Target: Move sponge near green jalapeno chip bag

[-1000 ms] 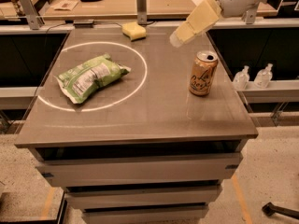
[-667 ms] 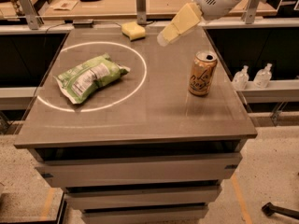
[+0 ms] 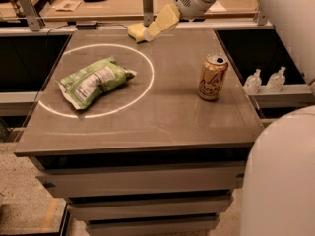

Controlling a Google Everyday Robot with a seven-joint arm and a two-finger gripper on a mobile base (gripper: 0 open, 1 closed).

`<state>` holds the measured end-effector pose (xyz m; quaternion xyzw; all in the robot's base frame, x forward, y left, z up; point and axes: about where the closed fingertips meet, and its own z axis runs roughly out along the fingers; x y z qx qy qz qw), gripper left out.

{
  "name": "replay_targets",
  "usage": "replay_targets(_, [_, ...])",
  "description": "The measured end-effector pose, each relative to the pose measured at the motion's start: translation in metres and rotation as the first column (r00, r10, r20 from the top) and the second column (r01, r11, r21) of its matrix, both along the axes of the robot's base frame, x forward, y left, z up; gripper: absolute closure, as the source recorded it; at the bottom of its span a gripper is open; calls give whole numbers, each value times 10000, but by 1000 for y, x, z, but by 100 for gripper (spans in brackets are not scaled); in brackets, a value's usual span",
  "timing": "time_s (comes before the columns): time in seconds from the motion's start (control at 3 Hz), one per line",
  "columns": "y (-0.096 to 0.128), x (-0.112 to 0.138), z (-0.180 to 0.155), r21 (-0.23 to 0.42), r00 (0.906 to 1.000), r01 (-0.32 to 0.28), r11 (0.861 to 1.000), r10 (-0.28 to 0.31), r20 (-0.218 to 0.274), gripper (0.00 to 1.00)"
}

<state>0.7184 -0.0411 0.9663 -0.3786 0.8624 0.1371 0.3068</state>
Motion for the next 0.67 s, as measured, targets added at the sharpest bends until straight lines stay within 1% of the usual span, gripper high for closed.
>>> replay_targets(0.33, [0, 0, 0, 0, 10000, -1, 10000, 1, -1, 0])
replay_targets(0.67, [3, 18, -2, 88, 9984, 568, 9983, -568, 8, 0])
